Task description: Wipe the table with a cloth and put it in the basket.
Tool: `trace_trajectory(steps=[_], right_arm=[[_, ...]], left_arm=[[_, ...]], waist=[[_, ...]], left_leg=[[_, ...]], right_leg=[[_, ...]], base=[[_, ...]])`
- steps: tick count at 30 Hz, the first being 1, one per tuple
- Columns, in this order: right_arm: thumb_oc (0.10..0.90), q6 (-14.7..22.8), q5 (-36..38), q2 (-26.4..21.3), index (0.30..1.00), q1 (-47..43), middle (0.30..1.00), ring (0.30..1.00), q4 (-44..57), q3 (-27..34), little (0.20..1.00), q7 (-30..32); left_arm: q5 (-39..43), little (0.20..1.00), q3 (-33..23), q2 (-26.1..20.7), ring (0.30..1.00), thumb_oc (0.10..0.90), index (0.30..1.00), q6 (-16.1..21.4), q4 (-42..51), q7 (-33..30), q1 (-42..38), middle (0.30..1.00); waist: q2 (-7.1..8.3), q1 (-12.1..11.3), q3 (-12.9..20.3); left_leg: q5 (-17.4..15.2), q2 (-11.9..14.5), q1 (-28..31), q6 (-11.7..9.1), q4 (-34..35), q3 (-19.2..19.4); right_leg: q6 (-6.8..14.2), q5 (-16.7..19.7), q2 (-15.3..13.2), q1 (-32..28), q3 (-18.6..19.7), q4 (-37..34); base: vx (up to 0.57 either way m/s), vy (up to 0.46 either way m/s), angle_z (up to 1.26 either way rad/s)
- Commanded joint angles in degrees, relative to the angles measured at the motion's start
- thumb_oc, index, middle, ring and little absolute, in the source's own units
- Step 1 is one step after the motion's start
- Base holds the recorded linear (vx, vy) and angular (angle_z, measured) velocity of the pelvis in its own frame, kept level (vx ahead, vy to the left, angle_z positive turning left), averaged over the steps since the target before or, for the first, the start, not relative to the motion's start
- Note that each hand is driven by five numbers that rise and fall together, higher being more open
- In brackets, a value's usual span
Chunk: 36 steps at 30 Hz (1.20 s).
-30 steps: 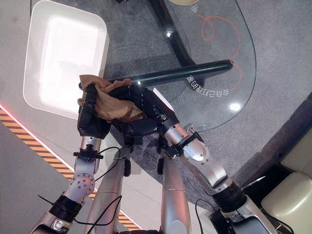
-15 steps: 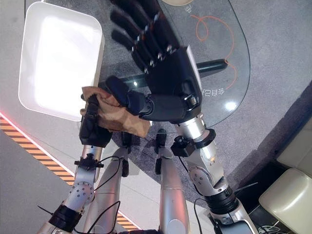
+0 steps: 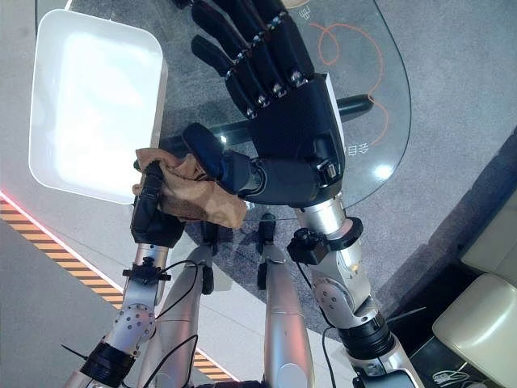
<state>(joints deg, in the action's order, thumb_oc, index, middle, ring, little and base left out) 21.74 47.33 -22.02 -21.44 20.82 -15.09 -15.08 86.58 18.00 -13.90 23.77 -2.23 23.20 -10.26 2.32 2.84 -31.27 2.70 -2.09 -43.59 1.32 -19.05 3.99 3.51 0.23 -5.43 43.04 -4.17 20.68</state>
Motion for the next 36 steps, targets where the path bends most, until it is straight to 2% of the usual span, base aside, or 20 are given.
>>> trace_trajectory(steps=[1, 12, 15, 16, 18, 20, 21, 22, 24, 26, 27, 30, 33, 35, 36], right_arm=[[0.800, 3.82, 0.83, 1.76, 0.900, -0.55, 0.900, 0.900, 8.30, 4.84, 0.900, -1.68], [0.800, -6.14, -1.02, 0.68, 0.900, 5.65, 0.900, 0.900, 6.31, 5.45, 0.900, 0.49], [0.800, -9.37, -2.80, -0.24, 0.900, 8.29, 0.900, 0.900, 5.73, 5.31, 0.900, 0.66], [0.800, -10.47, -4.00, -0.77, 0.900, 9.89, 0.900, 0.900, 4.95, 5.15, 0.900, 0.43], [0.800, -11.72, -4.96, -1.12, 0.900, 10.74, 0.900, 0.900, 4.31, 4.89, 0.900, 0.78], [0.800, -14.21, -8.29, -2.46, 0.900, 12.12, 0.900, 0.900, 2.28, 4.05, 0.900, 1.53], [0.800, -14.85, -9.61, -2.95, 0.900, 12.51, 0.900, 0.900, 1.72, 3.83, 0.900, 1.69], [0.800, -16.59, -11.99, -4.45, 0.900, 13.68, 0.900, 0.900, 0.61, 3.18, 0.900, 1.77], [0.800, -19.22, -12.23, -5.99, 0.900, 14.52, 0.900, 0.900, -1.55, 2.26, 0.900, 0.01], [0.800, -20.67, -12.81, -6.70, 0.900, 14.68, 0.900, 0.900, -2.74, 1.54, 0.900, -1.10], [0.800, -22.79, -13.30, -7.54, 0.900, 14.29, 0.900, 0.900, -4.14, 0.32, 0.900, -1.59], [0.800, -26.43, -12.97, -8.80, 0.900, 13.22, 0.900, 0.900, -6.17, -1.62, 0.900, -2.57], [0.800, -30.46, -14.01, -10.84, 0.900, 11.64, 0.900, 0.900, -8.33, -4.19, 0.900, -4.44], [0.800, -32.80, -16.09, -12.00, 0.900, 10.48, 0.900, 0.900, -9.41, -6.11, 0.900, -5.25], [0.800, -34.68, -17.34, -13.38, 0.900, 9.31, 0.900, 0.900, -10.45, -7.99, 0.900, -5.76]], left_arm=[[-7.36, 0.200, -3.45, 0.17, 0.300, 0.100, 0.300, 5.14, 14.47, 4.63, -1.63, 0.300], [-14.29, 0.200, -13.43, -3.92, 0.300, 0.100, 0.300, 13.38, 18.28, -0.08, -0.33, 0.300], [-20.10, 0.200, -16.77, -5.65, 0.300, 0.100, 0.300, 16.24, 20.00, -4.47, 0.46, 0.300], [-24.37, 0.200, -18.24, -6.33, 0.300, 0.100, 0.300, 17.55, 20.17, -8.08, 1.22, 0.300], [-26.81, 0.200, -19.13, -6.91, 0.300, 0.100, 0.300, 18.34, 20.07, -10.97, 1.47, 0.300], [-33.66, 0.200, -21.04, -8.16, 0.300, 0.100, 0.300, 20.28, 18.88, -18.01, 2.06, 0.300], [-35.45, 0.200, -21.51, -8.59, 0.300, 0.100, 0.300, 20.91, 18.51, -19.53, 2.33, 0.300], [-40.38, 0.200, -22.89, -9.65, 0.300, 0.100, 0.300, 21.50, 17.96, -24.37, 3.12, 0.300], [-47.37, 0.200, -24.57, -11.24, 0.300, 0.100, 0.300, 22.08, 16.33, -30.85, 3.70, 0.300], [-52.93, 0.200, -25.17, -12.14, 0.300, 0.100, 0.300, 21.51, 15.51, -36.51, 3.60, 0.300], [-59.00, 0.200, -25.49, -13.60, 0.300, 0.100, 0.300, 20.63, 14.07, -42.55, 3.11, 0.300], [-69.94, 0.200, -25.84, -16.41, 0.300, 0.100, 0.300, 16.96, 11.34, -52.81, 1.72, 0.300], [-76.49, 0.200, -25.87, -20.97, 0.300, 0.100, 0.300, 12.18, 6.47, -60.13, -1.30, 0.300], [-78.14, 0.200, -25.25, -23.33, 0.300, 0.100, 0.300, 9.86, 3.10, -62.41, -3.73, 0.300], [-80.30, 0.200, -24.19, -25.21, 0.300, 0.100, 0.300, 7.15, 0.55, -64.05, -5.88, 0.300]], waist=[[-1.16, -1.38, 1.47], [-2.79, -1.81, 1.47], [-3.53, -2.12, 1.47], [-3.94, -2.27, 1.47], [-4.19, -2.33, 1.47], [-4.67, -2.47, 1.47], [-4.80, -2.51, 1.47], [-5.10, -2.58, 1.47], [-5.39, -2.59, 1.47], [-5.46, -2.58, 1.47], [-5.62, -2.58, 1.47], [-5.83, -2.46, 1.47], [-6.01, -2.12, 1.47], [-6.06, -1.81, 1.47], [-6.11, -1.57, 1.47]], left_leg=[[-6.47, -3.48, 4.82, 1.88, 0.59, 0.94], [-6.41, -3.75, 5.86, 1.42, 0.31, 0.96], [-6.28, -4.00, 5.96, 1.23, 0.01, 0.81], [-6.24, -4.10, 5.93, 1.12, -0.20, 0.67], [-6.17, -4.17, 5.95, 1.06, -0.28, 0.59], [-6.10, -4.32, 5.83, 0.96, -0.48, 0.37], [-6.10, -4.34, 5.74, 0.93, -0.56, 0.33], [-6.00, -4.39, 5.32, 0.80, -0.83, 0.21], [-5.92, -4.45, 5.10, 0.61, -1.08, 0.17], [-5.91, -4.54, 4.89, 0.48, -1.26, 0.12], [-5.81, -4.62, 4.62, 0.35, -1.42, 0.13], [-5.66, -4.65, 4.20, 0.14, -1.75, 0.43], [-5.58, -4.57, 3.04, -0.20, -2.47, 0.83], [-5.56, -4.37, 2.34, -0.42, -2.81, 1.19], [-5.42, -4.15, 1.72, -0.53, -2.95, 1.51]], right_leg=[[0.76, 0.56, 4.60, -2.42, 0.84, -2.07], [0.13, -0.96, 4.00, -3.01, 0.80, -1.10], [-0.19, -1.54, 3.77, -3.11, 0.77, -0.68], [-0.35, -1.82, 3.67, -3.14, 0.69, -0.47], [-0.43, -1.99, 3.61, -3.17, 0.63, -0.34], [-0.64, -2.38, 3.40, -3.26, 0.54, -0.31], [-0.71, -2.50, 3.35, -3.22, 0.51, -0.25], [-0.91, -2.77, 3.29, -2.91, 0.46, 0.05], [-1.14, -3.09, 3.25, -2.78, 0.53, 0.33], [-1.25, -3.26, 3.20, -2.64, 0.59, 0.45], [-1.40, -3.43, 3.15, -2.39, 0.62, 0.71], [-1.62, -3.59, 3.17, -1.94, 0.88, 1.13], [-1.80, -3.79, 3.15, -0.67, 1.25, 1.88], [-1.78, -3.86, 3.13, 0.27, 1.44, 2.33], [-1.79, -3.77, 3.13, 1.08, 1.54, 2.50]], base=[[0.00, 0.000, 0.00], [0.00, 0.008, -0.01], [0.01, 0.050, 0.00], [0.02, 0.049, 0.00], [0.01, 0.050, -0.03], [0.01, 0.064, 0.00], [0.01, 0.082, 0.03], [0.01, 0.082, 0.01], [0.02, 0.102, 0.01], [0.02, 0.091, 0.01], [0.02, 0.111, -0.01], [0.02, 0.112, -0.01], [0.01, 0.119, -0.01], [0.01, 0.116, 0.00], [0.01, 0.124, 0.00]])
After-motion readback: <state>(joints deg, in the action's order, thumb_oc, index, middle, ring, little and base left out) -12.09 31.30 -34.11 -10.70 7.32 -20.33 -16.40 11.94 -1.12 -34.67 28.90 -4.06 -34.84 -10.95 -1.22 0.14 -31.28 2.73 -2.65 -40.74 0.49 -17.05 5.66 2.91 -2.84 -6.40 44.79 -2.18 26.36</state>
